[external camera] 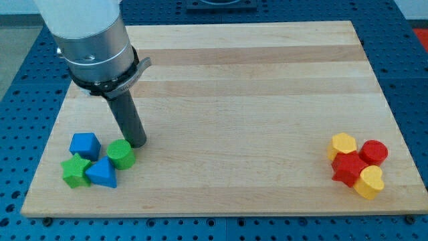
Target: Move the blue triangle diagonally top right to the green circle
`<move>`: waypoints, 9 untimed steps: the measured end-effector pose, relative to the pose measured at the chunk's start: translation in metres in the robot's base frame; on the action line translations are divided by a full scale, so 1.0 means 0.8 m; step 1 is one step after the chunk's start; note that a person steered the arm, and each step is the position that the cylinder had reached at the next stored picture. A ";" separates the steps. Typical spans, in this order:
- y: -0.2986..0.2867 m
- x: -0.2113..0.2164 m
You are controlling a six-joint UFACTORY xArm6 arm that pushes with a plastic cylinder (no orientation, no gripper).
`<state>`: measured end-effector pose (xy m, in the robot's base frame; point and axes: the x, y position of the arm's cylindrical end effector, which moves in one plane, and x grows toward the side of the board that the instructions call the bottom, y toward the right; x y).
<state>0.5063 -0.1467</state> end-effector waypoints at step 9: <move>-0.057 0.106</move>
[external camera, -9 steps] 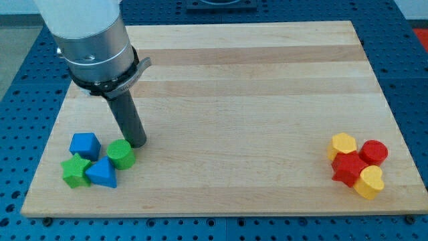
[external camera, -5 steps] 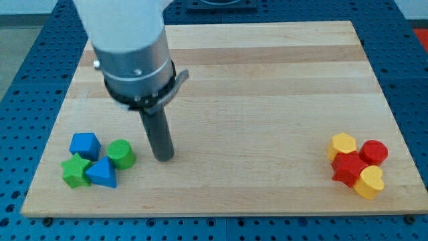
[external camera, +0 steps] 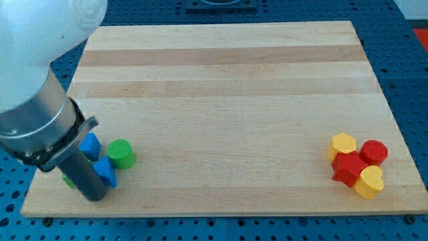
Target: Move the blue triangle diagonally top right to the green circle
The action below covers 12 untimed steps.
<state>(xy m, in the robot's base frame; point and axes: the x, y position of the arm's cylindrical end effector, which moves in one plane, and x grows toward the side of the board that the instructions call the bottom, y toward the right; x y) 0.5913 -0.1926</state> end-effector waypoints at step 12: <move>0.163 -0.234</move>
